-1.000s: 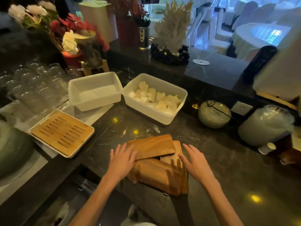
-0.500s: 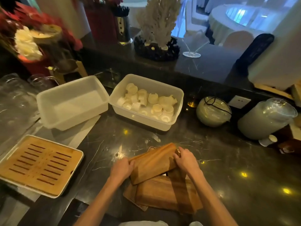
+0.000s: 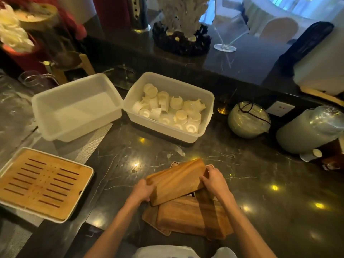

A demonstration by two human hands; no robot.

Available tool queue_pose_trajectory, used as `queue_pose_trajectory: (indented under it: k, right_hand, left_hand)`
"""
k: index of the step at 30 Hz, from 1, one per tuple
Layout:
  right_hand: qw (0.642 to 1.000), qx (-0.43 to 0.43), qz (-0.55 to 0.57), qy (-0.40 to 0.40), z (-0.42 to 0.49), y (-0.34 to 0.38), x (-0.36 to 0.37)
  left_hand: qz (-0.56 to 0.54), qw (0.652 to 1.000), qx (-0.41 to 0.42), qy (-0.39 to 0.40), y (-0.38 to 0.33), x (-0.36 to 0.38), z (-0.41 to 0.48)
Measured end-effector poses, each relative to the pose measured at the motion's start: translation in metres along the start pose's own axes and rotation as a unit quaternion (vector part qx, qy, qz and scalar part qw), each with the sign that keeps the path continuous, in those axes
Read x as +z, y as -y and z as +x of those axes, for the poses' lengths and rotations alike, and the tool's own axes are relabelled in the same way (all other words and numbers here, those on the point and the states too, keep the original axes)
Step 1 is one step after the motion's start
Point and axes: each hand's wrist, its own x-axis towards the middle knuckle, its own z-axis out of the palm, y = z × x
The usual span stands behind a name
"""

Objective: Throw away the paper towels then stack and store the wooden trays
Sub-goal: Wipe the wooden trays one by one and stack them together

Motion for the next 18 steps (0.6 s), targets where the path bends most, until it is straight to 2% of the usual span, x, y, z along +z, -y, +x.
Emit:
queue_pose_trajectory:
  k: [4,8,13,16,18]
  right_hand:
    - [1.0,0.011,0.018,-0.004,-0.011,-0.009,-0.015]
    - [0.988,0.029,0.149,0.021,-0.036,-0.043,-0.039]
    - [0.973,0.031,0.23,0.021,-0.077,-0.102,-0.055]
    - [0.939,0.038,0.342,0.008,-0.097,-0.145,-0.062]
    - [0.888,0.032,0.46,0.003,-0.113,-0.174,-0.075]
  left_hand:
    - [-0.009,0.999,0.04,-0.033,-0.008,-0.007,-0.017]
    - [-0.067,0.993,0.091,-0.031,-0.03,-0.014,-0.051]
    - [-0.067,0.989,0.13,-0.013,-0.066,0.01,-0.102]
    - [-0.141,0.977,0.159,-0.007,-0.084,0.043,-0.134]
    - [-0.207,0.961,0.181,0.014,-0.095,0.069,-0.153]
